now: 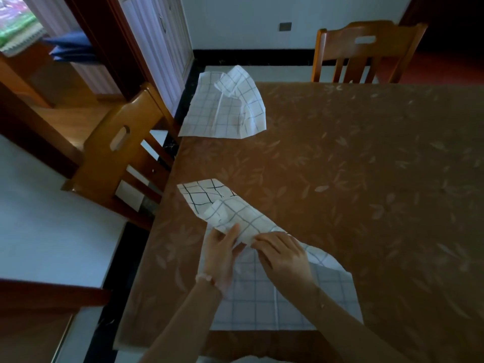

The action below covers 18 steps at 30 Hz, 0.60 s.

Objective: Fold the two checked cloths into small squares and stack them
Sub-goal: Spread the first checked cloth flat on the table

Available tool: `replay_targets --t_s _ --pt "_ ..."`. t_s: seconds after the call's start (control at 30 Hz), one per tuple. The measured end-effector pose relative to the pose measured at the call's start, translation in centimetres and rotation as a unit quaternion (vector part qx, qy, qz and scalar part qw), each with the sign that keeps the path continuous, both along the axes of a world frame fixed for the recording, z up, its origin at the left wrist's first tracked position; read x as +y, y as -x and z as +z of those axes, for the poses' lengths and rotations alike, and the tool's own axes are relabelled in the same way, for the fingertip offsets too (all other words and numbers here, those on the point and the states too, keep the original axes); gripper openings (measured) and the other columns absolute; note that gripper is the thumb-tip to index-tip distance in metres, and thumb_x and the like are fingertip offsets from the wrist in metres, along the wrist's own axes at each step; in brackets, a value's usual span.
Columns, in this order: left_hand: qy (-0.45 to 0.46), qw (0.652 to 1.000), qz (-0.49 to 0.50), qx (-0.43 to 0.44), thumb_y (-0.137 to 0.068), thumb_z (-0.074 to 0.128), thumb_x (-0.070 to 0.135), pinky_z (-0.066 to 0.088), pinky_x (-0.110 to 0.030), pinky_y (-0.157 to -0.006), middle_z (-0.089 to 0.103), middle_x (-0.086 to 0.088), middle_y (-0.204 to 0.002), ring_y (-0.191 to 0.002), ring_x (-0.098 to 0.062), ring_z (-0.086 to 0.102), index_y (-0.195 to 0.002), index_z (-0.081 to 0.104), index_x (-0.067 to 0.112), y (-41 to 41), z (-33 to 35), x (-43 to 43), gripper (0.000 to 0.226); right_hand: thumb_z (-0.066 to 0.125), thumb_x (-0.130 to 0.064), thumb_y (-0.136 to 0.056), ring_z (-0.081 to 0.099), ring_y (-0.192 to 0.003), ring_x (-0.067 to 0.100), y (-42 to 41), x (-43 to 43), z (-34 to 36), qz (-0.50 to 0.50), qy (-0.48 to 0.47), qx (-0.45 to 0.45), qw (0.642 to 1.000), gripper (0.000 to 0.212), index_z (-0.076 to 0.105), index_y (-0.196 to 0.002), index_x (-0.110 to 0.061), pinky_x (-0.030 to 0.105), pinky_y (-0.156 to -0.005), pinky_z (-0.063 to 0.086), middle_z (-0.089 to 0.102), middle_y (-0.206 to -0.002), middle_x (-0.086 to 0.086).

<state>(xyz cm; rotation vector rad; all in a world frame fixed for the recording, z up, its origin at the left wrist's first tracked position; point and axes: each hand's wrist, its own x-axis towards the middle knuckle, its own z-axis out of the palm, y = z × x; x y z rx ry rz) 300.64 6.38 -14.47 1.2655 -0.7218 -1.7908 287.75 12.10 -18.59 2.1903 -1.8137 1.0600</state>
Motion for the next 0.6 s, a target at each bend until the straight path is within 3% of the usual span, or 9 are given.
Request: replay_targets --t_s 0.1,0.2,0.27,0.33,0.4,0.5,0.6 --pt "-0.016 0.999 0.035 -0.004 -0.09 0.054 0.004 0.055 -0.03 -0.072 0.071 -0.006 -0.101 -0.095 -0.021 0.068 -0.12 0.056 0.006 -0.3 -0.5 0.2 0.03 0.058 -0.016 -0.083 0.058 -0.091 0.011 0.3 0.5 0.9 -0.002 -0.024 -0.07 0.997 0.012 0.068 -0.09 -0.015 0.025 -0.08 0.047 0.068 -0.096 -0.004" --pt "-0.019 0.999 0.039 -0.005 -0.089 0.056 0.002 0.056 -0.03 -0.071 0.068 -0.009 -0.11 -0.097 -0.02 0.067 -0.126 0.051 0.005 -0.9 -0.9 0.0 0.038 0.058 -0.022 -0.086 0.053 -0.093 0.005 2.0 -1.0 3.1 -0.101 -0.1 -0.192 0.971 0.018 0.066 -0.101 -0.016 0.016 -0.078 0.042 0.063 -0.099 -0.008" --pt "-0.02 0.999 0.037 0.0 -0.089 0.056 0.002 0.056 -0.029 -0.07 0.066 -0.011 -0.113 -0.098 -0.021 0.067 -0.126 0.051 0.005 -1.3 -1.0 0.0 0.038 0.058 -0.03 -0.089 0.052 -0.102 0.005 3.1 -2.6 4.2 -0.125 -0.254 -0.272 0.919 0.03 0.06 -0.117 -0.019 0.016 -0.083 0.038 0.057 -0.108 -0.013" --pt "-0.026 0.999 0.03 0.003 -0.089 0.056 0.002 0.057 -0.029 -0.07 0.066 -0.012 -0.114 -0.1 -0.023 0.065 -0.125 0.051 0.004 -1.4 -1.2 0.0 0.036 0.057 -0.037 -0.09 0.053 -0.107 0.007 3.7 -4.1 4.2 -0.082 -0.395 -0.408 0.819 0.038 0.055 -0.124 -0.02 0.019 -0.083 0.039 0.057 -0.114 -0.012" --pt "-0.026 0.999 0.021 0.008 -0.089 0.056 0.003 0.057 -0.03 -0.071 0.066 -0.014 -0.114 -0.101 -0.024 0.066 -0.124 0.052 0.004 -1.5 -1.4 -0.1 0.035 0.061 -0.036 -0.087 0.058 -0.102 0.008 3.9 -5.0 3.6 -0.056 -0.437 -0.485 0.756 0.039 0.059 -0.122 -0.018 0.018 -0.079 0.044 0.062 -0.111 -0.007" --pt "-0.012 1.0 0.006 0.017 -0.088 0.058 0.005 0.056 -0.032 -0.073 0.067 -0.013 -0.112 -0.1 -0.024 0.066 -0.122 0.052 0.004 -1.5 -1.2 -0.4 0.035 0.07 -0.023 -0.081 0.062 -0.089 0.007 3.8 -5.8 3.3 -0.093 -0.421 -0.511 0.744 0.027 0.067 -0.107 -0.015 0.015 -0.07 0.048 0.067 -0.101 -0.003" --pt "0.026 0.998 -0.061 -0.002 -0.079 0.067 0.022 0.05 -0.032 -0.088 0.065 -0.007 -0.11 -0.107 -0.021 0.06 -0.112 0.055 0.005 -1.5 -1.2 -0.9 0.039 0.071 -0.015 -0.079 0.061 -0.074 0.01 4.9 -6.6 3.6 -0.135 -0.367 -0.53 0.753 0.01 0.07 -0.089 -0.012 0.015 -0.06 0.049 0.068 -0.085 0.001"
